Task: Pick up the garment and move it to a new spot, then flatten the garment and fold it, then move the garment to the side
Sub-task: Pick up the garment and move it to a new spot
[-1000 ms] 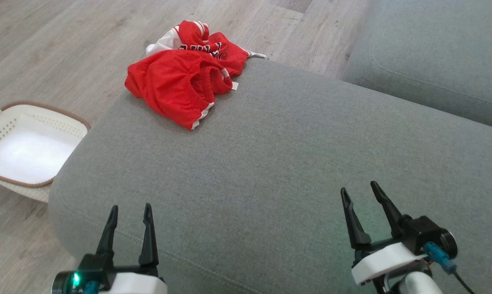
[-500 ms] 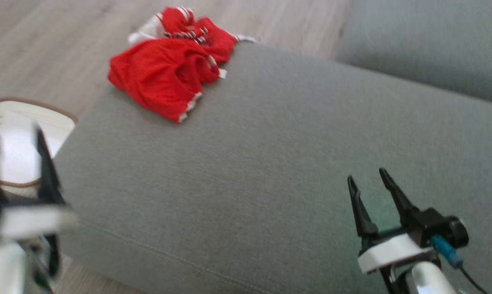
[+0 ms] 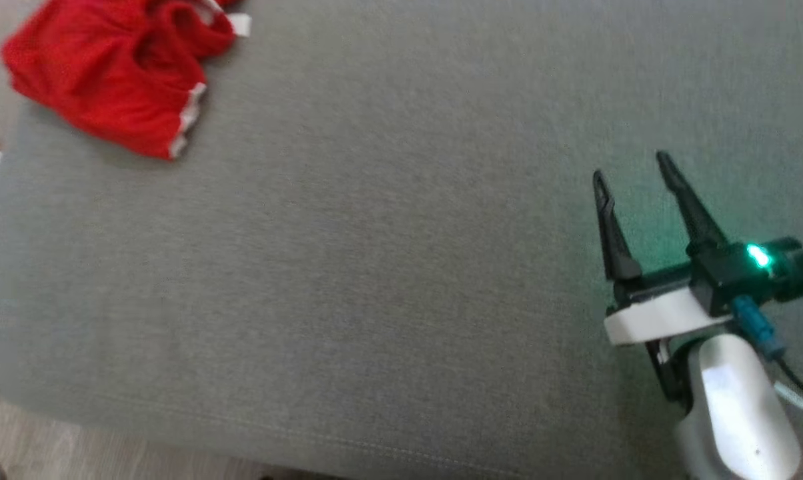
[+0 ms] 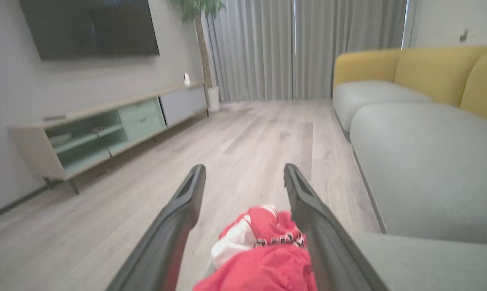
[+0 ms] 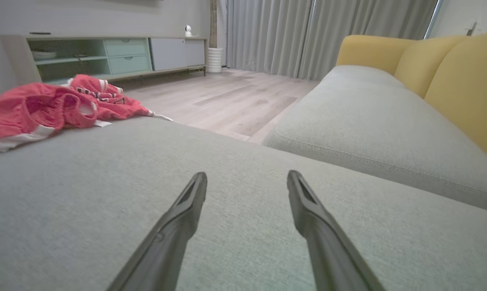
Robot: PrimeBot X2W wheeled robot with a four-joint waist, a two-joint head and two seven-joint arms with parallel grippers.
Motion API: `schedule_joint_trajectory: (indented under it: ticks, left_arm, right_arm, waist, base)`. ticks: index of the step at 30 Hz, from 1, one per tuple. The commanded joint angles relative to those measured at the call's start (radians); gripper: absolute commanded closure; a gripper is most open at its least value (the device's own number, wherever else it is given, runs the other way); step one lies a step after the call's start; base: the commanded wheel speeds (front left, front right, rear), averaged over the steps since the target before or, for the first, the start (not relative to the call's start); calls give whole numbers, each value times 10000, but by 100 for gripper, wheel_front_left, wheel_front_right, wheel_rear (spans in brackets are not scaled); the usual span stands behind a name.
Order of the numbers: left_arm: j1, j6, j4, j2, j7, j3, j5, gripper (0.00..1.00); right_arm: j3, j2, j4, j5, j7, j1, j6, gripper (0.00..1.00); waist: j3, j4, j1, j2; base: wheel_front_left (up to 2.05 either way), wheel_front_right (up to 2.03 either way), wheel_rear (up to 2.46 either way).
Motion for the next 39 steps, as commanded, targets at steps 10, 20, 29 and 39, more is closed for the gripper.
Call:
schedule_joint_trajectory:
  ticks: [10, 20, 29, 39]
  left_arm:
    - [-1420, -335, 2878, 316, 1286, -589, -255, 0]
    - [-1754, -431, 4636, 18, 1683, -1017, -498, 27]
    - [-1968, -508, 4879, 247, 1484, -1379, -400, 100]
    - [-2430, -575, 3771, 1221, 1917, -2239, 148, 100]
  right_arm:
    - [-221, -37, -1001, -526, 267, -765, 75, 0]
    - [-353, -37, -1225, -566, 281, -809, 75, 0]
    - [-410, -37, -850, -295, 45, -848, 75, 0]
    - [-347, -37, 257, 578, -508, -575, 75, 0]
  waist:
    - [1902, -905, -4, 0]
    - [2467, -1025, -4, 0]
    - [1961, -993, -4, 0]
    - [-26, -1284, -4, 0]
  base:
    - [0, 0, 0]
    - [0, 0, 0]
    - [0, 0, 0]
    - [0, 0, 0]
